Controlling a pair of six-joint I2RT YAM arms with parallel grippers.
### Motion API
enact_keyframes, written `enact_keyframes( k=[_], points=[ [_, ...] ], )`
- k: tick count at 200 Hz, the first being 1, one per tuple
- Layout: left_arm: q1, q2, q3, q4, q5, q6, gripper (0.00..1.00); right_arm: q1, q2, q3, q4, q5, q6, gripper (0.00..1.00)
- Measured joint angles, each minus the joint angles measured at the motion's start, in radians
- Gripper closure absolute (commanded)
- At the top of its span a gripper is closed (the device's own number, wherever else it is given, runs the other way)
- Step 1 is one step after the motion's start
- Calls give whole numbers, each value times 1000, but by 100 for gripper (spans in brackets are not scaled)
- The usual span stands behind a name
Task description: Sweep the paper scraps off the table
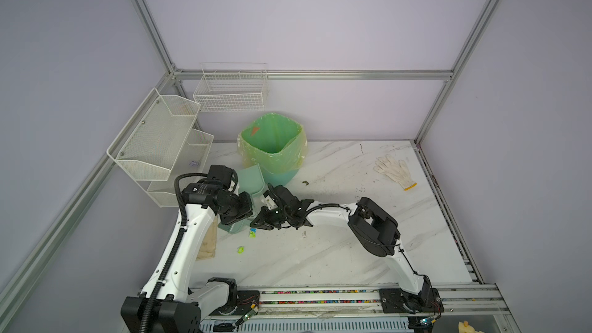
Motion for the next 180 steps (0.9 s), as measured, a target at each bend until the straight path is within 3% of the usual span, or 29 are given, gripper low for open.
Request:
enact_keyframes(
  k=[69, 107, 180],
  points=[
    [0, 11, 33, 3, 7, 31, 100, -58, -319, -289, -142, 35, -51, 100],
    [0, 10, 33, 3, 8, 39, 100, -34, -392, -205, -303, 150, -154, 100],
    [0, 3, 33, 3, 7, 40, 100, 51, -344, -115, -348, 127, -230, 100]
  ],
)
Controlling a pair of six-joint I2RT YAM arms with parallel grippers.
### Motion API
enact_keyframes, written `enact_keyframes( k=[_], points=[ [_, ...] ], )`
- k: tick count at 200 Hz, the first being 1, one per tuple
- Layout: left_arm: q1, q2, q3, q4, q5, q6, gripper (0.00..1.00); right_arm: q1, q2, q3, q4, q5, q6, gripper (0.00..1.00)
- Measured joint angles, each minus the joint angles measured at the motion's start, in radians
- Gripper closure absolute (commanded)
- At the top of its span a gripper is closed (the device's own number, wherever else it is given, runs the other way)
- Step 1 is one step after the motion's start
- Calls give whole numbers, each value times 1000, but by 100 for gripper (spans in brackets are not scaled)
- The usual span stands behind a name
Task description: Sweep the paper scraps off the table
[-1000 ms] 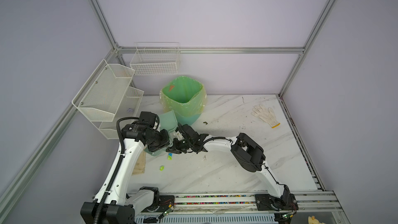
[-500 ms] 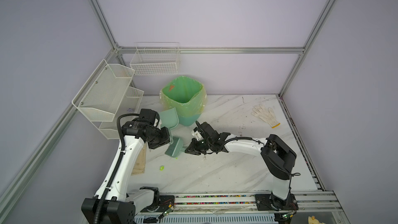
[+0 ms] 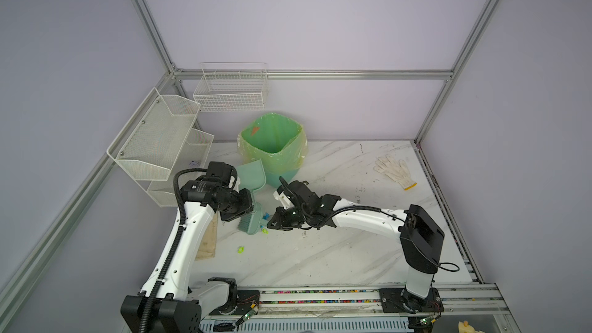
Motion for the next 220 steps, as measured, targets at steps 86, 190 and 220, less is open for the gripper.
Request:
enact_keyframes(
  k=[86, 190, 220],
  points=[
    [0, -27, 0, 0, -16, 1, 100, 88, 52, 32, -31, -73, -50, 100],
    [0, -82, -20, 23, 23, -3, 100, -27, 94, -16, -80, -117, -123, 100],
    [-6, -101, -85, 42, 47, -19, 100, -172, 60, -34, -119, -105, -178, 100]
  ],
)
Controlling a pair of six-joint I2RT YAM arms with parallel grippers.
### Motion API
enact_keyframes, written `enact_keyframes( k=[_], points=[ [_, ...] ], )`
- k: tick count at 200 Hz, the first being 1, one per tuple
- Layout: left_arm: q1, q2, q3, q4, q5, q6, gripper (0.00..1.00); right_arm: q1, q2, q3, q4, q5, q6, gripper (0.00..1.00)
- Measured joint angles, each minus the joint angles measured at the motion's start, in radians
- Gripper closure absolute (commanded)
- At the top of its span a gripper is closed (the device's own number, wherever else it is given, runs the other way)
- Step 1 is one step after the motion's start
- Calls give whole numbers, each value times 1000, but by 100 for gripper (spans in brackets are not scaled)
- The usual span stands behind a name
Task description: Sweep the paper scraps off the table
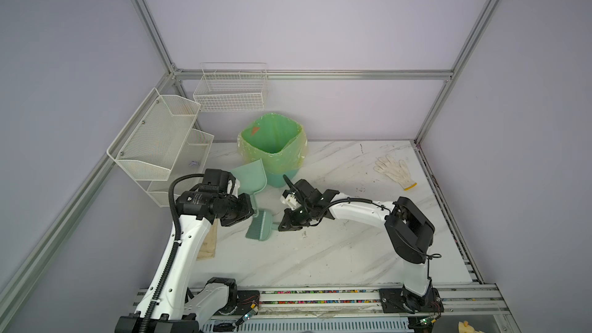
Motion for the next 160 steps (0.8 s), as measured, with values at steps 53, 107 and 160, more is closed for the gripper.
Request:
enact_keyframes(
  k=[53, 107, 160],
  points=[
    [-99, -21, -121, 68, 8, -56, 100, -173, -104, -74, -93, 42, -67, 100],
    [-274, -30, -241, 159, -32, -158, 100, -264, -276, -132, -228, 83, -87, 100],
    [-356, 14, -248, 195, -117, -184, 100, -280, -332, -60, -283, 98, -72, 100]
  ],
)
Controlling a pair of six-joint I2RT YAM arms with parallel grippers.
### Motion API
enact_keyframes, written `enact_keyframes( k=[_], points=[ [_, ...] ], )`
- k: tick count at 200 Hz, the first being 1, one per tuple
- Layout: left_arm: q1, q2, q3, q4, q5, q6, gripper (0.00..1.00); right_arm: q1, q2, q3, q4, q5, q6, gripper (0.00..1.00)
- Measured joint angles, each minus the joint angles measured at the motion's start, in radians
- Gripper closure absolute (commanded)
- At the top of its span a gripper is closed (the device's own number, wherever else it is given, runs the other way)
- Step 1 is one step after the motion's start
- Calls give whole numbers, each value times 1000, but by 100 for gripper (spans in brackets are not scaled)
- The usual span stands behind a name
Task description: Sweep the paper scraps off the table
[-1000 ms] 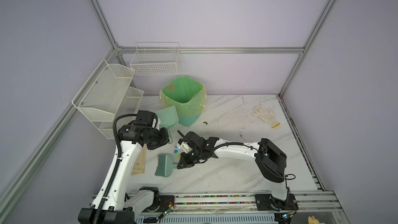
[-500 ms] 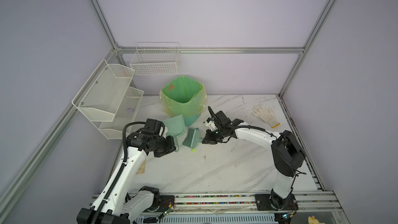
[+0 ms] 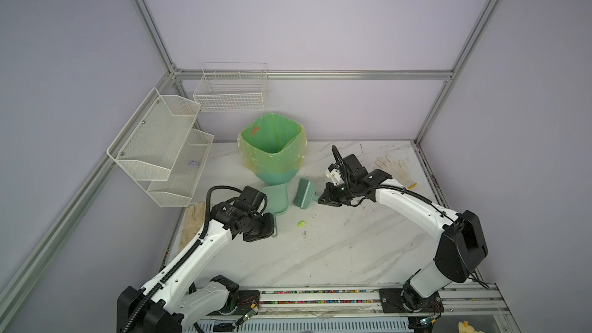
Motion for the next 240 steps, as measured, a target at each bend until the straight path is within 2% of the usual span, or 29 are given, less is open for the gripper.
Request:
enact_keyframes(
  k=[34, 87, 114, 141, 174, 197, 214, 240],
  points=[
    [-23, 15, -25, 19, -16, 1, 100, -51, 40, 90, -28, 11, -19, 100],
    [-121, 21, -47, 22, -8, -6, 100, -64, 103, 283, -150, 126, -129, 100],
    [-172, 1, -76, 25, 15, -37, 100, -63, 134, 352, -257, 270, -223, 100],
    [-205, -34, -113, 22, 51, -70, 100, -60, 141, 355, -333, 407, -294, 100],
    [-236, -73, -116, 21, 87, -105, 100, -33, 140, 354, -356, 580, -377, 100],
    [-289, -70, -129, 26, 95, -136, 100, 16, 143, 354, -358, 698, -469, 100],
    [-321, -54, -130, 27, 102, -156, 100, 50, 172, 393, -396, 743, -507, 100],
    [-347, -23, -130, 37, 107, -161, 100, 75, 277, 502, -434, 735, -558, 100]
  ],
)
